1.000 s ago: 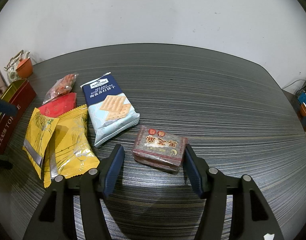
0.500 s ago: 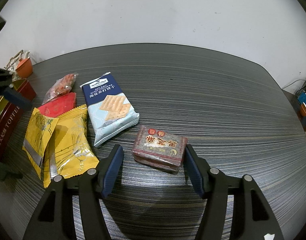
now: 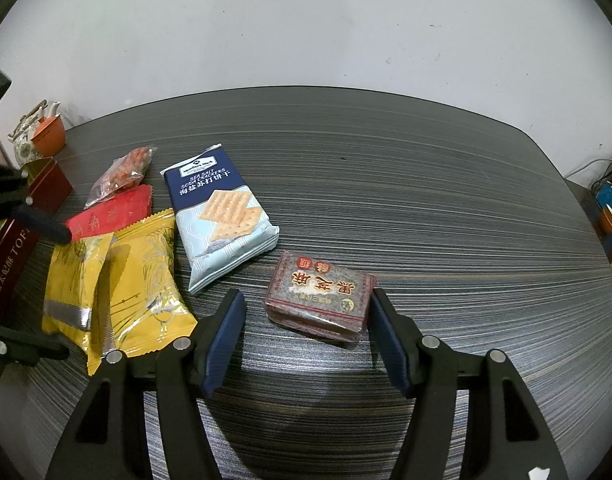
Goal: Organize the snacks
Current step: 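Lift the yellow packet with the left tool and carry it toward the tray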
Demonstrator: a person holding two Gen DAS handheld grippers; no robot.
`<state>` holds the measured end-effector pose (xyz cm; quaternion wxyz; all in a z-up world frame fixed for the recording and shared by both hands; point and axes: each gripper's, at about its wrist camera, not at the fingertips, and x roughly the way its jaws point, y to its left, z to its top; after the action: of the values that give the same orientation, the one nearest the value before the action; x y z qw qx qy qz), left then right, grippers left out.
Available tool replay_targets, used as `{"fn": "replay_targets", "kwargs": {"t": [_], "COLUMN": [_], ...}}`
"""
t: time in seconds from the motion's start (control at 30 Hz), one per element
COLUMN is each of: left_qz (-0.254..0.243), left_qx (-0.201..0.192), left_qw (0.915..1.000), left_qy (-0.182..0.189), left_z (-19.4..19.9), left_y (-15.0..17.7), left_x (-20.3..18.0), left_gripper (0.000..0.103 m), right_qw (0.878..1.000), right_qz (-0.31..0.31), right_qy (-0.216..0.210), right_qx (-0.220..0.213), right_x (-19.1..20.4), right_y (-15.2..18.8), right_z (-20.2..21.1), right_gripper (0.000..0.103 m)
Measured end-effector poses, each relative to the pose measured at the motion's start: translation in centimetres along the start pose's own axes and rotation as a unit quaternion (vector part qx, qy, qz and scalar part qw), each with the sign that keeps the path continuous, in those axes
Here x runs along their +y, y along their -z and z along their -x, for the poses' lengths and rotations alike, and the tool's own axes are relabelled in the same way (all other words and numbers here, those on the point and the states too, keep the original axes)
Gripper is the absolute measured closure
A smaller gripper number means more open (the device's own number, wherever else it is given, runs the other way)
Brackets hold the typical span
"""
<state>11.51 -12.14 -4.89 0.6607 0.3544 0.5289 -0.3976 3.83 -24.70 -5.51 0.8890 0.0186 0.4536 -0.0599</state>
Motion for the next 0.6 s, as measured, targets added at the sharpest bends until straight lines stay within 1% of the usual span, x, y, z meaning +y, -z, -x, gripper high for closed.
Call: {"fn": "replay_targets", "kwargs": {"t": [0.03,0.13,0.2,0.33,0.4,0.6], "left_qz": [0.005,0.018,0.026,0.031,0.034,0.050], "left_qx": [0.002,-0.002,-0.006,-0.011,-0.015,-0.024], "left_qw": [1.0000,0.9998,0.9995,0.9988,0.9983,0.9964], "left_qy": [0.002,-0.011,-0.018,-0.036,-0.045,-0.064], "left_z": [-0.2,-0.3,-0.5,-0.8,-1.1,-0.6], "left_y": [0.1,0.0,-0.1,0.0,0.2,0.4], "left_x": [0.0,0.0,0.0,-0.5,-1.6,-1.7], "left_gripper": [0.025,0.028,0.031,0.034,0.042,0.046], "right_qw": [1.000,1.000,1.000,1.000,1.000,1.000], "right_qz": [0.000,0.000,0.000,0.000,0.000,0.000], "right_qy": [0.000,0.000,0.000,0.000,0.000,0.000], "right_qx": [0.000,0.000,0.000,0.000,0.000,0.000], "right_x": [0.0,0.0,0.0,0.1,0.1,0.1], "right_y": [0.0,0.1,-0.1,0.0,0.0,0.0], "right_z": [0.0,0.1,0.0,0.0,0.1,0.0], "right_gripper": [0.042,0.042,0.042,0.042,0.042,0.042]}}
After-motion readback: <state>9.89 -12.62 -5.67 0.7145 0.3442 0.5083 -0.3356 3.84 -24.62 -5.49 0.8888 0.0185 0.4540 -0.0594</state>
